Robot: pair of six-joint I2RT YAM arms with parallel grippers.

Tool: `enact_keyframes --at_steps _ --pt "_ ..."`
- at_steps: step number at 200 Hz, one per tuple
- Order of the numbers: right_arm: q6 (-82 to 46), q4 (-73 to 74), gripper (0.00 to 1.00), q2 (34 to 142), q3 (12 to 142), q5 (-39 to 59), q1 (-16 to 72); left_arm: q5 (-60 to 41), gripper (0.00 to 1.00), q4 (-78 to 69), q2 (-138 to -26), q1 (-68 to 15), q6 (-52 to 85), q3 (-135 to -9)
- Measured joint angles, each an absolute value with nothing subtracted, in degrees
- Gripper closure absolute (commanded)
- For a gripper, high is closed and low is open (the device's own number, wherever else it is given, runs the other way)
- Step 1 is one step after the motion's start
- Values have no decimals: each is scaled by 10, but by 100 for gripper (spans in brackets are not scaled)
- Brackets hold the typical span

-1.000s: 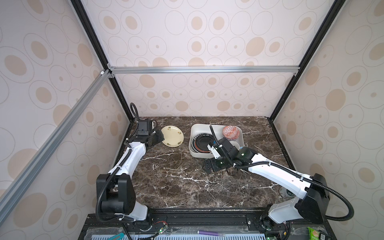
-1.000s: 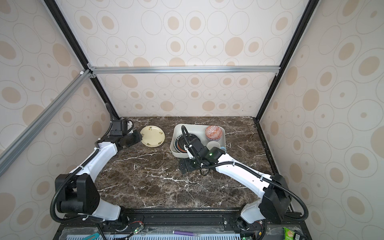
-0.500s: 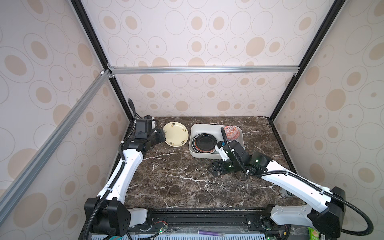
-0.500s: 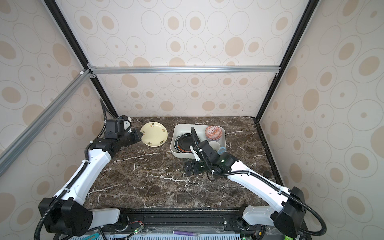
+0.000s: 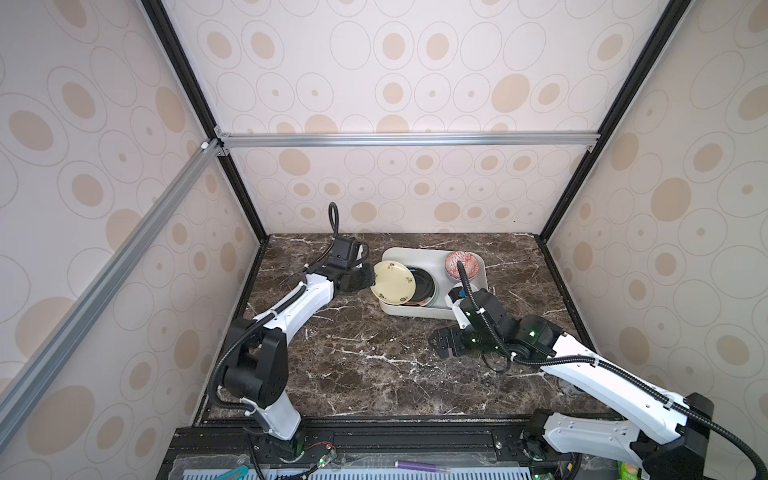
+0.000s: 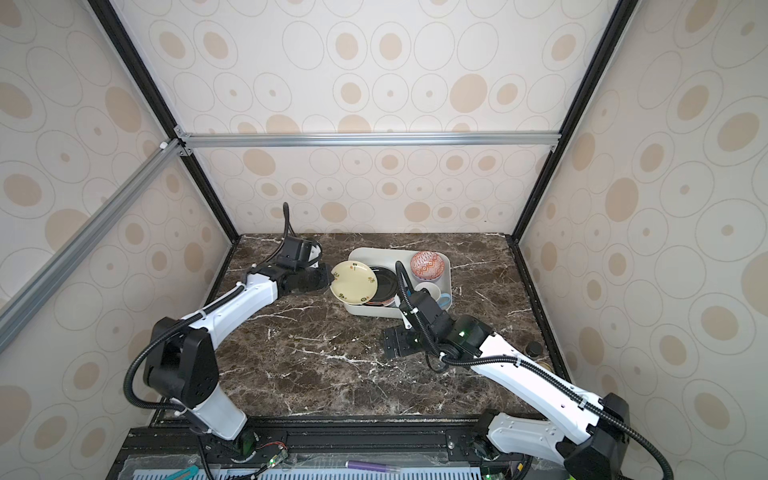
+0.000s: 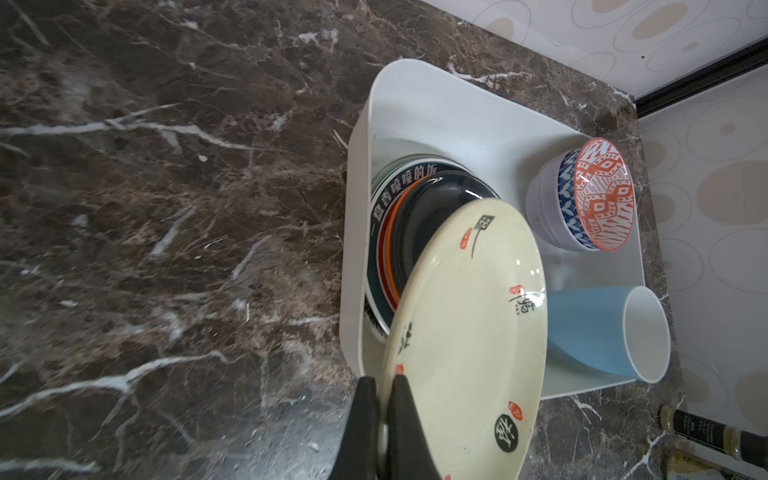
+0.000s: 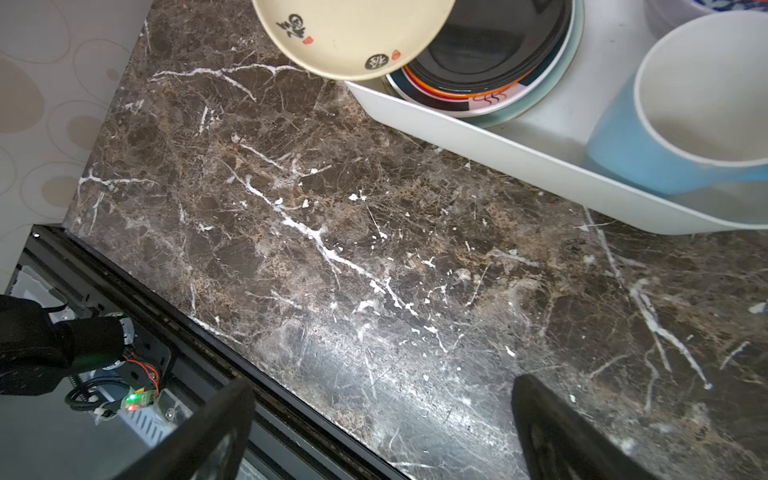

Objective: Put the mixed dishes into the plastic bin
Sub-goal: 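Carry the cream plate into the bin above the dark navy plate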

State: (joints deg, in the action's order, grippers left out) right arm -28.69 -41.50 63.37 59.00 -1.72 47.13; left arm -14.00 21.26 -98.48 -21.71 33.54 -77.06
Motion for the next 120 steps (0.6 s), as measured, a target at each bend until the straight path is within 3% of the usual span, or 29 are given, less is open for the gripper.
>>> enact_keyframes --at_steps 55,120 --pt "-286 -430 0 627 590 -50 471 -143 100 197 -1111 -259 337 -865" --pt "-276 -446 0 627 590 -71 421 -149 100 197 -1176 -270 338 -927"
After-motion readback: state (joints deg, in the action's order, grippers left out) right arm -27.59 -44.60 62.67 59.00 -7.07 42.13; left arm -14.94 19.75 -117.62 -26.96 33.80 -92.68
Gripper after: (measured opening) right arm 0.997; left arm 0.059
